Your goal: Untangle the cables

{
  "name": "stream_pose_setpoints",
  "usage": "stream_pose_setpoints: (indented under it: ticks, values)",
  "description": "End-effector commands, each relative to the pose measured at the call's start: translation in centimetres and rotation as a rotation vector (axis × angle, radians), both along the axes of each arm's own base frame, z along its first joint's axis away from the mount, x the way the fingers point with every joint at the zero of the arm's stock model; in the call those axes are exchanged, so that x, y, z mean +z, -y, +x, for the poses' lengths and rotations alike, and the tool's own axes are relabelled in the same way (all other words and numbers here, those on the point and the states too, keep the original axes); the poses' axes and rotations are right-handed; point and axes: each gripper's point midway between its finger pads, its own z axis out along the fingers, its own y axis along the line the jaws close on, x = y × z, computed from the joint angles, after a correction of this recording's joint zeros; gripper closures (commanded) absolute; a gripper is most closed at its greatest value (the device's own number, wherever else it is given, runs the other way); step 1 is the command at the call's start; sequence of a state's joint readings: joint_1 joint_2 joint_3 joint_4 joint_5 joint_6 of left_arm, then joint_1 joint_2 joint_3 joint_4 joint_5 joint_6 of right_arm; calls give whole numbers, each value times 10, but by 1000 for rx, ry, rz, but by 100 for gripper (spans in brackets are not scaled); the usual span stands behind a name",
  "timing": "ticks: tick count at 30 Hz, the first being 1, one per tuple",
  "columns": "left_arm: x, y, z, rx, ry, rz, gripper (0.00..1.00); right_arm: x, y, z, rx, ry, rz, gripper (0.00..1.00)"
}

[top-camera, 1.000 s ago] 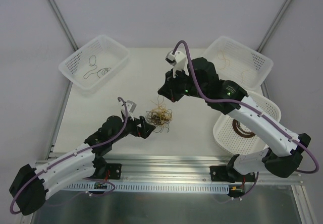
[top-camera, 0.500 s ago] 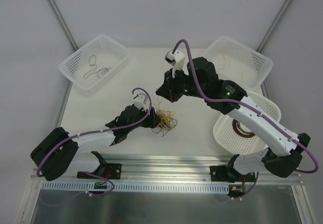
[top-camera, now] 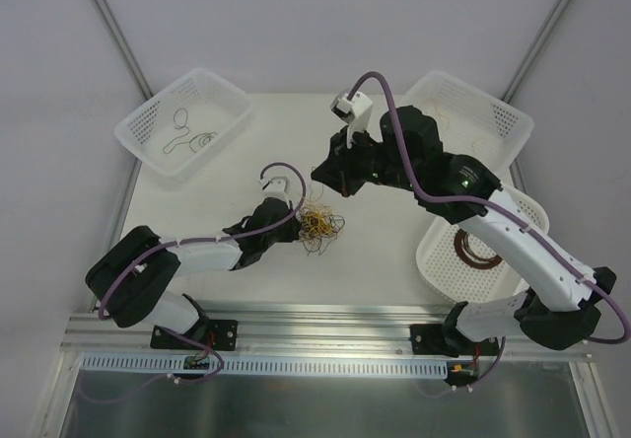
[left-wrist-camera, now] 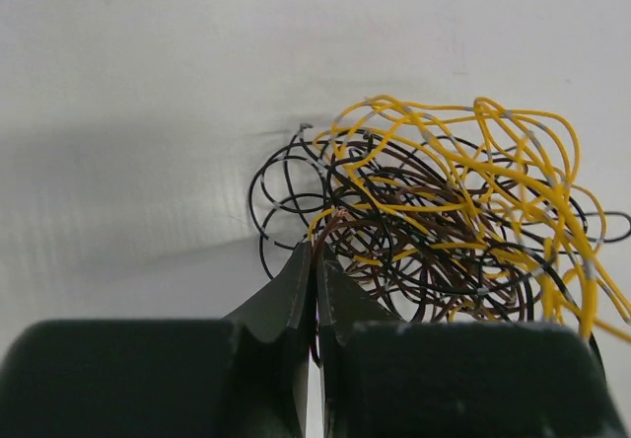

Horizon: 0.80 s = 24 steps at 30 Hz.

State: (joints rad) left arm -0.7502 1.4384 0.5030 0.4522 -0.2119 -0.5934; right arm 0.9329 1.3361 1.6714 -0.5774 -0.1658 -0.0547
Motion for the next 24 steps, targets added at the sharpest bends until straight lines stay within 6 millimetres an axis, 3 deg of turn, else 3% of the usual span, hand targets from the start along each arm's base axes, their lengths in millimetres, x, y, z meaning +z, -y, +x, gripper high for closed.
stream_pose_setpoints:
  ticks: [1, 2, 3, 5, 11, 17, 23, 24]
  values:
    - [-10, -46, 12, 191, -61, 149, 100, 56, 33, -5, -39, 148, 58, 99]
    - [-13, -54, 11, 213, -81, 152, 100, 54, 41, -2, -58, 151, 34, 99]
    - [-19, -76, 13, 270, -123, 169, 100, 58, 48, 0, -74, 171, 25, 99]
    - [-21, -96, 11, 333, -162, 149, 100, 75, 68, 4, -123, 208, 38, 99]
    - [-10, -181, 6, 572, -209, 215, 100, 98, 140, 19, -350, 339, -10, 99]
    - [2, -225, 0, 739, -287, 228, 100, 114, 200, 18, -538, 429, -34, 99]
    - [20, -254, 5, 827, -307, 239, 100, 113, 227, 20, -659, 467, -14, 99]
    - [23, -262, 4, 845, -308, 239, 100, 103, 226, 20, -660, 449, -7, 99]
